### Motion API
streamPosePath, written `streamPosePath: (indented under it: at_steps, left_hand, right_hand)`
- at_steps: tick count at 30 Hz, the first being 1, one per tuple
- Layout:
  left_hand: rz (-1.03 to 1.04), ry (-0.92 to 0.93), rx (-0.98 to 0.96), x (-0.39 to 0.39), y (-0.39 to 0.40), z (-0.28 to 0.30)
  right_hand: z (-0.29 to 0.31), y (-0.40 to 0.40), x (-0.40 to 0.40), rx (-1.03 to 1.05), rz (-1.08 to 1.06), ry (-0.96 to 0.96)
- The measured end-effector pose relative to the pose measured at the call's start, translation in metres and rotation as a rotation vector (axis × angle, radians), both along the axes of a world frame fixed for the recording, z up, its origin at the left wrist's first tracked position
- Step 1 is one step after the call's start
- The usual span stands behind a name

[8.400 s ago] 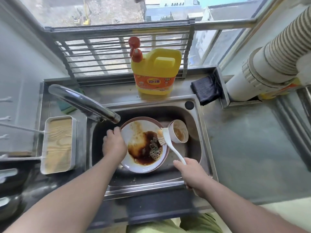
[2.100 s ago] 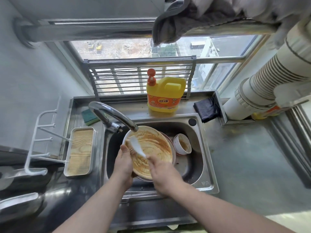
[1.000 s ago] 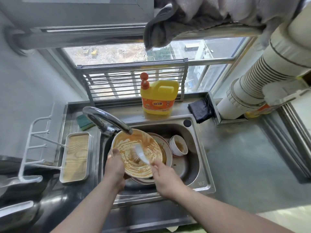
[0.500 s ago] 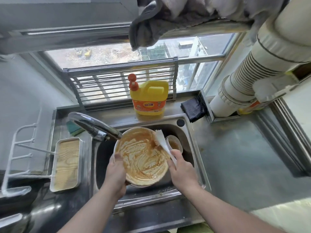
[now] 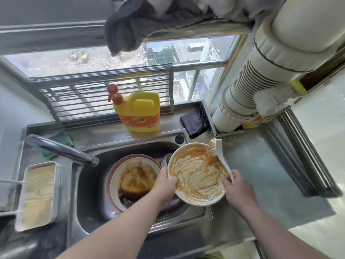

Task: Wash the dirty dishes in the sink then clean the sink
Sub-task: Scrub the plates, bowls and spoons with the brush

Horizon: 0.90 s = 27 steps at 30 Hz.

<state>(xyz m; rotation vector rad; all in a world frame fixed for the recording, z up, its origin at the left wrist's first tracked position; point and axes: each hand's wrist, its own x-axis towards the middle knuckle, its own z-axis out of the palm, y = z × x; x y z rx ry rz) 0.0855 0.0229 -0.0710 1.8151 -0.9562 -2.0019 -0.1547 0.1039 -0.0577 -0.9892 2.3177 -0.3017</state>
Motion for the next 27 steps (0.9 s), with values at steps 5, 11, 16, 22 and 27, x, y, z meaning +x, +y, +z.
streamPosePath:
  at_steps: [5,11,16,22,27]
  left_hand:
    - [0.132,0.051,0.130,0.012,-0.004,0.004]
    - [0.034,0.269,0.244,0.022,0.009,0.002]
    - [0.166,0.319,0.209,0.035,0.002,-0.006]
    - [0.137,-0.616,-0.179,0.136,-0.011,-0.026]
    - [-0.202,-0.730,-0.287,0.184,-0.028,-0.040]
  right_hand:
    - [0.001,-0.003,0.002,-0.082,0.092,-0.034]
    - [-0.013,-0.007,-0.004,-0.057,-0.005,-0.032]
    - [-0.008,-0.003,-0.024,-0.072,0.087,0.131]
    - [0.033,0.000,0.056,-0.307,0.197,-0.081]
    - [0.010,-0.002,0.162,-0.032,0.388,-0.334]
